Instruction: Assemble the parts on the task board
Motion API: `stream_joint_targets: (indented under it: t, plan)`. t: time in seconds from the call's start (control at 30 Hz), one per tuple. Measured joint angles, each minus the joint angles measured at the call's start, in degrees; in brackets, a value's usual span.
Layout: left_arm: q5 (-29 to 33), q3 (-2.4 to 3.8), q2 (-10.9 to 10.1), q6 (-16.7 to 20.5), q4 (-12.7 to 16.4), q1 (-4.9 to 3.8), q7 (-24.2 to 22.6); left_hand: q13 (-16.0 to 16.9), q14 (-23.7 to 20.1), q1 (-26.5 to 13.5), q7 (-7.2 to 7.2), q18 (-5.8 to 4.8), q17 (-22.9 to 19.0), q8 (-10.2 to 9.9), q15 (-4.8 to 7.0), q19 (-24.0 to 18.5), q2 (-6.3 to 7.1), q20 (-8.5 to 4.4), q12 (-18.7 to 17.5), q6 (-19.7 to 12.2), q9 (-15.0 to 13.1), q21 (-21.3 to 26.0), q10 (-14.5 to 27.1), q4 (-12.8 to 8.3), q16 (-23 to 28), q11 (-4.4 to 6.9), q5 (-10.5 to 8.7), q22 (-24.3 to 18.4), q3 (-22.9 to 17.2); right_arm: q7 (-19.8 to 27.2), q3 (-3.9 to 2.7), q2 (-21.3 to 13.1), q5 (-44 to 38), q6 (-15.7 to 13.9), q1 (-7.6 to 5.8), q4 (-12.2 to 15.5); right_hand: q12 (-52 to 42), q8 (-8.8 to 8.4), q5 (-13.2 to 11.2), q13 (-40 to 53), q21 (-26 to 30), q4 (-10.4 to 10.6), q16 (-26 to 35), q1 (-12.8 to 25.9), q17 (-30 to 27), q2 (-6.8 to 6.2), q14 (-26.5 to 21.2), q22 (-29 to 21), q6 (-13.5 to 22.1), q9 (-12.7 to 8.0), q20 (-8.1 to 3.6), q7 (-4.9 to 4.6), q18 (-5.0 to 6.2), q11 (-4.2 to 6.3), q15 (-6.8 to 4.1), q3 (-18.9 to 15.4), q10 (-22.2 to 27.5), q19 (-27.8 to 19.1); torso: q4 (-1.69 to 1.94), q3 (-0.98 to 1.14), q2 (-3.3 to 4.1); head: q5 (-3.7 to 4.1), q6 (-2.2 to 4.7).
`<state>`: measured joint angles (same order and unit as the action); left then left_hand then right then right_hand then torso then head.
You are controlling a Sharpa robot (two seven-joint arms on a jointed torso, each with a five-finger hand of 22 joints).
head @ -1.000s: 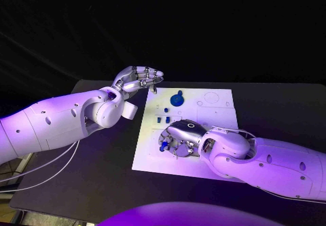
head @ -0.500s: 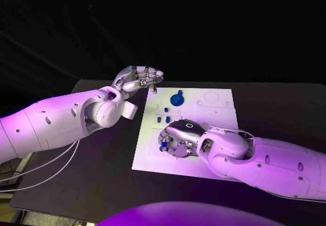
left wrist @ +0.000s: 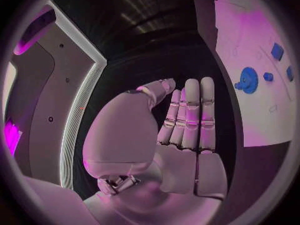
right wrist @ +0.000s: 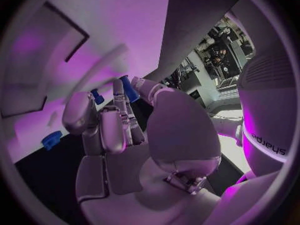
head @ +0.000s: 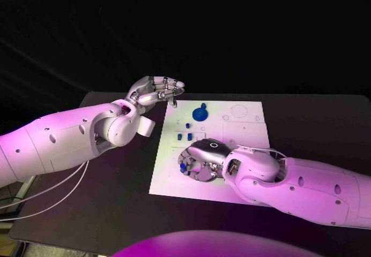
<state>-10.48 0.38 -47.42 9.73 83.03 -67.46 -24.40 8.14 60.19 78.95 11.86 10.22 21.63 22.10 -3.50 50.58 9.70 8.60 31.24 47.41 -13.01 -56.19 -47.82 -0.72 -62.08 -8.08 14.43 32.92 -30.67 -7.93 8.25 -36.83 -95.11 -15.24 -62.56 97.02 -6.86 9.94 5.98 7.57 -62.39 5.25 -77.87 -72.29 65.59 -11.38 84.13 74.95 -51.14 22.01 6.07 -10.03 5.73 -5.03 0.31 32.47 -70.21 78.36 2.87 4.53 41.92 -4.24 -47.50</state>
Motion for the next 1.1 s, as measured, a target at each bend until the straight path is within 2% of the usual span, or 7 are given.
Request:
stream_joint_targets:
  t: [0.23,0.53,0.63,0.77,0.9,0.97,1.1]
  plan:
    - [0.0,0.0,0.0,-0.1,0.0,0.0,0.2,0.0,0.0,0.0,0.0,0.0,0.0,0.0,0.0,0.0,0.0,0.0,0.0,0.0,0.0,0.0,0.0,0.0,0.0,0.0,0.0,0.0,0.0,-0.1,0.0,-1.0,0.4,-1.7,0.12,0.7,-0.5,-2.3,0.2,1.0,-1.4,-0.2,-0.8,0.0,1.2,0.0,0.0,0.0,3.8,-1.0,-0.05,0.87,0.0,0.61,0.0,-0.3,-0.7,0.5,0.0,0.01,-0.03,0.18,0.23]
    - [0.0,-0.02,0.0,-0.3,-0.1,0.0,0.3,0.0,0.0,0.0,-0.21,0.0,0.0,0.0,0.0,-0.2,0.0,0.16,0.0,-0.2,0.0,0.0,0.0,0.0,0.0,0.0,0.0,0.0,0.0,1.9,-0.44,-5.7,5.1,-8.6,-0.36,4.9,-1.8,-2.59,0.5,2.3,-2.3,-0.1,-1.2,-0.4,2.1,-0.35,0.0,0.0,4.1,-1.2,-0.63,1.38,0.01,1.24,-0.44,-1.2,-3.1,1.1,-0.01,-0.03,-0.03,0.77,0.78]
    - [0.0,-0.05,0.0,-0.3,-0.1,0.01,0.4,0.0,0.0,0.0,-0.21,0.0,0.0,0.0,0.0,-0.2,0.0,0.16,0.0,-0.2,0.0,0.0,0.0,0.0,0.0,0.0,0.0,0.0,0.0,3.1,-0.67,-8.8,9.9,-10.1,-1.78,6.5,-3.7,-0.43,0.7,4.0,-2.5,0.2,-2.1,-0.3,3.2,-0.35,0.0,0.0,0.6,-0.4,-0.52,0.89,0.01,1.03,-0.44,-2.2,-5.4,1.2,-0.01,-0.11,-0.04,1.7,1.29]
    - [0.0,-0.12,-0.1,-0.4,-0.2,0.06,0.4,0.0,0.0,0.0,-0.21,0.0,0.0,0.0,0.0,-0.2,0.0,0.16,0.0,-0.2,0.0,0.0,0.2,0.0,0.0,-0.21,0.0,0.0,0.0,4.8,-0.82,-13.8,17.9,-10.7,-3.74,7.3,-11.7,3.64,2.4,11.3,-4.9,-0.1,-2.9,-0.2,4.1,-0.44,-0.1,0.0,-1.7,1.8,-1.55,2.29,-0.05,2.24,-1.76,-5.1,-7.7,2.4,-0.13,-0.21,-0.11,3.19,1.98]
    - [0.0,-0.18,-0.3,-0.4,-0.2,0.2,0.4,0.0,0.0,0.0,-0.21,0.0,0.0,0.0,0.0,-0.2,0.0,0.16,0.0,-0.2,0.0,0.0,0.2,0.0,0.0,-0.21,0.0,0.0,0.0,5.7,-0.88,-19.4,24.7,-10.6,-4.86,8.2,-43.0,9.99,3.8,43.2,-8.2,1.6,-6.0,0.8,8.8,1.23,-0.1,0.0,-1.3,6.7,-2.4,3.3,-0.92,3.4,-2.41,-9.2,-6.2,3.9,-0.49,-0.4,-0.27,4.71,2.7]
    - [0.0,-0.19,-0.3,-0.4,-0.3,0.25,0.4,0.0,0.0,0.0,-0.21,0.0,0.0,0.2,0.0,-0.2,0.0,0.16,0.0,-0.2,0.0,0.0,0.2,0.0,0.0,-0.21,0.0,0.0,0.0,5.7,-0.83,-21.4,26.6,-10.4,-5.1,8.6,-54.1,11.97,4.9,54.0,-9.4,3.1,-7.4,2.3,9.3,1.66,-0.2,0.0,-1.6,8.4,-2.5,3.82,-1.05,3.74,-2.51,-10.7,-8.5,4.6,-0.7,-0.46,-0.35,5.14,2.88]
    - [0.0,-0.25,-0.5,-0.5,-0.3,0.43,0.5,0.0,0.0,0.0,-0.21,0.0,0.0,0.2,0.0,-0.2,0.0,0.16,0.0,-0.2,0.0,0.0,0.2,0.0,0.0,-0.21,0.0,0.0,0.0,4.6,-0.54,-25.2,28.9,-9.7,-5.23,9.6,-65.8,14.73,6.2,65.6,-11.2,6.9,-9.2,5.7,9.4,0.8,-0.1,0.0,-1.2,11.2,-2.8,4.3,-1.79,4.06,-2.8,-14.3,-11.5,5.3,-1.24,-0.6,-0.53,6.12,3.29]
